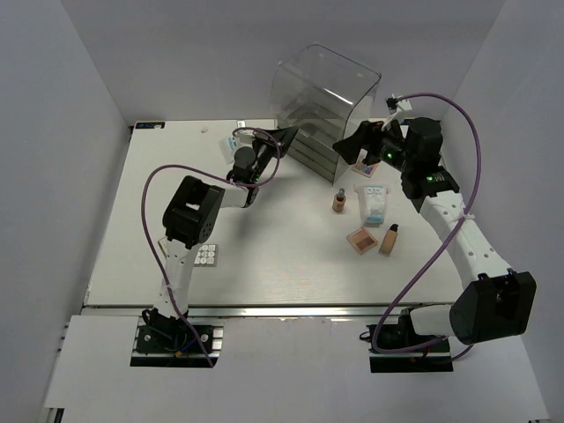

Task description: Organize the makeup

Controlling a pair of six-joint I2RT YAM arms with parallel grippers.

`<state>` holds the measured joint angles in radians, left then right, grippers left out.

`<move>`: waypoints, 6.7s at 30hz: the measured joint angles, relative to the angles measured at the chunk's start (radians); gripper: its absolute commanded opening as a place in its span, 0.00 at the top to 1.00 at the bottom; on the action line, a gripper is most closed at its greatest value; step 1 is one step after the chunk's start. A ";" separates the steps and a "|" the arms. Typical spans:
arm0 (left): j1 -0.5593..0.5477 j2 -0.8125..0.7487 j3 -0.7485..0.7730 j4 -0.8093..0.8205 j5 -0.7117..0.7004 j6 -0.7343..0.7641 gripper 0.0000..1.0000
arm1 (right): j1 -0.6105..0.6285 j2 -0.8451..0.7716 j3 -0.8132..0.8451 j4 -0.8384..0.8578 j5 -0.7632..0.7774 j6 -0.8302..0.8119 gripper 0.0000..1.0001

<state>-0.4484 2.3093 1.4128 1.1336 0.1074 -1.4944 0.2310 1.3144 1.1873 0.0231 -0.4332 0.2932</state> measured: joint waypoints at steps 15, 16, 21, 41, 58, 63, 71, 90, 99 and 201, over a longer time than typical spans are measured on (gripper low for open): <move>0.006 -0.081 0.000 0.035 -0.049 -0.044 1.00 | -0.030 0.047 -0.001 -0.021 0.039 0.156 0.23; 0.007 -0.087 0.000 0.040 -0.050 -0.045 1.00 | -0.030 0.059 0.000 -0.020 0.037 0.161 0.24; 0.008 -0.116 0.000 0.064 -0.058 -0.053 1.00 | -0.030 0.153 0.035 -0.012 0.030 0.195 0.26; 0.007 -0.138 -0.013 0.079 -0.060 -0.060 1.00 | -0.030 0.259 0.127 0.109 -0.154 0.251 0.27; 0.007 -0.138 -0.013 0.079 -0.059 -0.060 1.00 | -0.014 0.400 0.299 0.172 -0.164 0.306 0.46; 0.007 -0.138 -0.013 0.079 -0.060 -0.060 1.00 | -0.010 0.403 0.299 0.180 -0.161 0.306 0.65; 0.014 -0.179 -0.122 0.068 -0.059 -0.040 0.52 | -0.009 0.403 0.297 0.205 -0.163 0.309 0.78; 0.214 -0.347 -0.078 -0.819 -0.142 0.256 0.08 | -0.012 0.403 0.288 0.226 -0.180 0.348 0.93; 0.255 0.035 0.545 -1.418 -0.173 0.399 0.12 | -0.012 0.403 0.288 0.240 -0.181 0.381 0.94; -0.164 -0.482 -0.320 -0.563 0.334 0.758 0.45 | -0.012 0.326 0.219 0.233 -0.192 0.381 0.94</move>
<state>-0.6125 1.8271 1.0927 0.5701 0.4412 -0.7361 0.2188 1.6405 1.4059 0.2558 -0.6254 0.6739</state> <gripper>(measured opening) 0.513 0.067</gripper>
